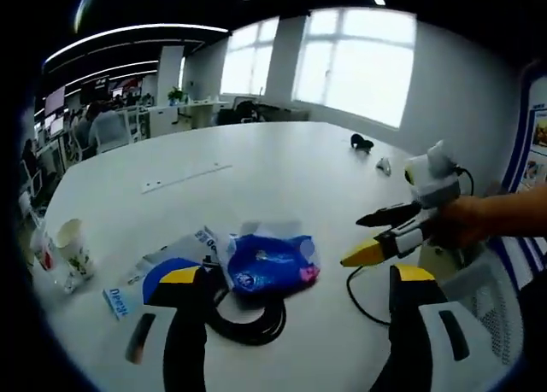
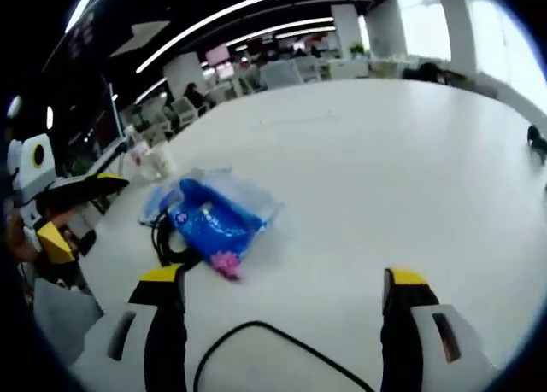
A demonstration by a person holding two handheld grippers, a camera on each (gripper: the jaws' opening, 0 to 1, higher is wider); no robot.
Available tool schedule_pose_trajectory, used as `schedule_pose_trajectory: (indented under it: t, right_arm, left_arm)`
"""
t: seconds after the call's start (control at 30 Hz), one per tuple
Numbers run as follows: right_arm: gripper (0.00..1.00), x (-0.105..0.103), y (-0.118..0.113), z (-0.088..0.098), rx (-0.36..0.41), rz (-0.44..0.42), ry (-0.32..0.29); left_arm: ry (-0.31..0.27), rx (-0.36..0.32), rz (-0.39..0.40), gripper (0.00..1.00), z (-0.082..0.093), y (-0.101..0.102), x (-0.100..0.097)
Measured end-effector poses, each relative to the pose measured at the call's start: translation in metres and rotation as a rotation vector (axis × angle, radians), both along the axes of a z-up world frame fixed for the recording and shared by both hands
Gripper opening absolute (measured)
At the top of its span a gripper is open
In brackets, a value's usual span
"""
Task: Arrange the tabletop items into an orderly group along one side of the table until the central work area is clear of visible clutter.
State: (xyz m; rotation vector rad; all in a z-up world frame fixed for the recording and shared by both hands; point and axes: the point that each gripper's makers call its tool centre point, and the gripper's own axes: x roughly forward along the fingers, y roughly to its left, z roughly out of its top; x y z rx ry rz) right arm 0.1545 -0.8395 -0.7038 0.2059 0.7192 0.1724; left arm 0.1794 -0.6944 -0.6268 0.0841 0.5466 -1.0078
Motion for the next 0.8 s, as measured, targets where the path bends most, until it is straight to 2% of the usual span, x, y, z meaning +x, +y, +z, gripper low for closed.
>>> schedule_pose_trajectory:
  t: [0.33,0.4,0.43,0.53,0.63,0.8]
  right_arm:
    - [0.91,0.006,0.007,-0.006,0.024,-0.020,0.011]
    - [0.91,0.012,0.006,-0.003,0.073,-0.071,-0.014]
    - [0.90,0.012,0.007,-0.004,0.078,-0.070,-0.011]
    - [0.88,0.014,0.010,-0.010,0.046,-0.045,0.016]
    - [0.87,0.021,0.010,-0.007,0.073,-0.065,-0.008]
    - [0.85,0.028,0.014,-0.012,0.064,-0.059,0.013]
  left_arm:
    - [0.032,0.041,-0.004,0.86,-0.022,-0.006,0.018]
    - [0.037,0.039,0.001,0.85,-0.024,-0.007,0.023]
    - [0.040,0.036,0.005,0.85,-0.024,-0.007,0.026]
    - [0.049,0.038,0.017,0.81,-0.030,-0.007,0.034]
    - [0.068,0.031,0.042,0.77,-0.036,-0.007,0.042]
    - [0.076,0.026,0.058,0.71,-0.043,-0.009,0.051]
